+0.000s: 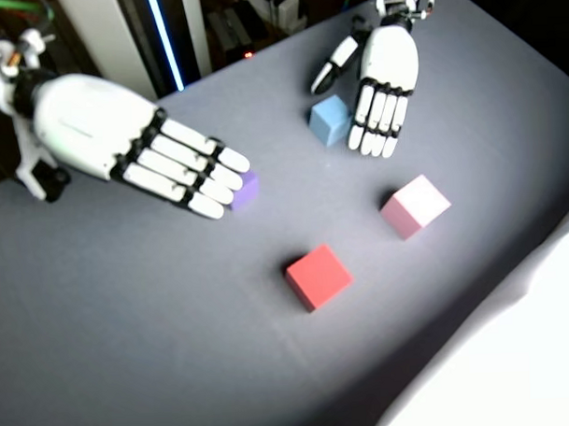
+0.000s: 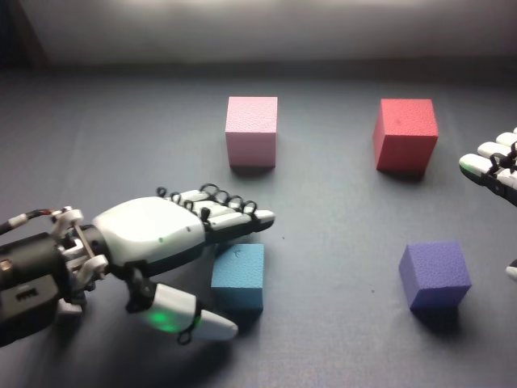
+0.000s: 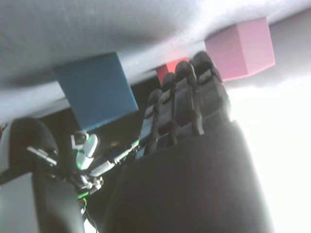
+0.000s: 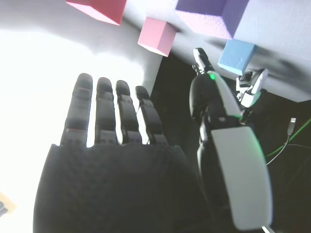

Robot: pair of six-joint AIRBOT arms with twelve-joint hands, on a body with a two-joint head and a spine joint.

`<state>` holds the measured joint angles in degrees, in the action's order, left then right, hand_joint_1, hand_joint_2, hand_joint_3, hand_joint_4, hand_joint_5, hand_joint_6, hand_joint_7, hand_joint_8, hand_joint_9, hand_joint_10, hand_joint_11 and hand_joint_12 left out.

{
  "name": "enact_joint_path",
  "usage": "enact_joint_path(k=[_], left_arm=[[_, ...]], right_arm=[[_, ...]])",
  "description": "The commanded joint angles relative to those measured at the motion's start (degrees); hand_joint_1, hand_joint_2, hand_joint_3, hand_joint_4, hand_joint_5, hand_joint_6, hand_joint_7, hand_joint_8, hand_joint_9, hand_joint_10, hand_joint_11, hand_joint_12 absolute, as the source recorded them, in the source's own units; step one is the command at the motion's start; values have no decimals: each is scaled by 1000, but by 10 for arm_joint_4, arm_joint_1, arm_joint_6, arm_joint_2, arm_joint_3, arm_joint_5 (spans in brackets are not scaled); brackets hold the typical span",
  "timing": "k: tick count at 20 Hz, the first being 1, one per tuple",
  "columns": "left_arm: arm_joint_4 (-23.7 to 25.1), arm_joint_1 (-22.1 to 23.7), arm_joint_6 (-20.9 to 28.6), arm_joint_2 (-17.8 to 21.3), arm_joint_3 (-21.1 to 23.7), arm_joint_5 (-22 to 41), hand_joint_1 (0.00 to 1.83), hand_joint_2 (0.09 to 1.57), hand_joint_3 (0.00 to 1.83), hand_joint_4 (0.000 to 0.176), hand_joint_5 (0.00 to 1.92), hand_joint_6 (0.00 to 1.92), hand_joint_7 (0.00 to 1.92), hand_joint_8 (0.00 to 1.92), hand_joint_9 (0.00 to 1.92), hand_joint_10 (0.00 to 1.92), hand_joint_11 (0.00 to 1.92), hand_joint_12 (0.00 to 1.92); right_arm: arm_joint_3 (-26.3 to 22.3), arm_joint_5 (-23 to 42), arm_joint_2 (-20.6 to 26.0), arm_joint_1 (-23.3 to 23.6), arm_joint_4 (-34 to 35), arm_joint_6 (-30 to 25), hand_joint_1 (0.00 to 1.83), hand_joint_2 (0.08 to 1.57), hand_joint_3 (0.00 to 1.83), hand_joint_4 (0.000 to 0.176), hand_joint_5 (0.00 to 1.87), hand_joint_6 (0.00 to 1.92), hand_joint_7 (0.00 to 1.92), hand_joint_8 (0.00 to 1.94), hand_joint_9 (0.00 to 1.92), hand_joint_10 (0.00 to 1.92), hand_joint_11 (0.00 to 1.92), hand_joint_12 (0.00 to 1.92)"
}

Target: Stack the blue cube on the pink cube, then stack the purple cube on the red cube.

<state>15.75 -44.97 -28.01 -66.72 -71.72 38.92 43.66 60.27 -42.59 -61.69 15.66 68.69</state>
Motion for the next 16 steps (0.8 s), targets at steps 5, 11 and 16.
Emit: enact_joint_path(k=[5,11,16], left_arm=[[-18,3,36,-43,-40,34,1077,1192,12,0,780,1008,965,1625,1069,1716,1092,1869],[-30,21,2,16,-2,105,1094,1241,0,0,753,1336,1019,1906,1252,1921,1368,1921],[-57,68,-37,44,-3,133,1169,1299,1,0,620,1252,720,1714,757,1813,772,1921]], right_arm=[[-1,68,3,2,-1,-3,617,1353,3,0,0,0,0,0,0,0,0,0],[-1,72,4,-1,-1,-6,465,1382,10,0,0,0,0,0,0,0,0,0],[-1,76,4,-2,0,-6,511,1381,5,0,0,0,0,0,0,0,0,0]])
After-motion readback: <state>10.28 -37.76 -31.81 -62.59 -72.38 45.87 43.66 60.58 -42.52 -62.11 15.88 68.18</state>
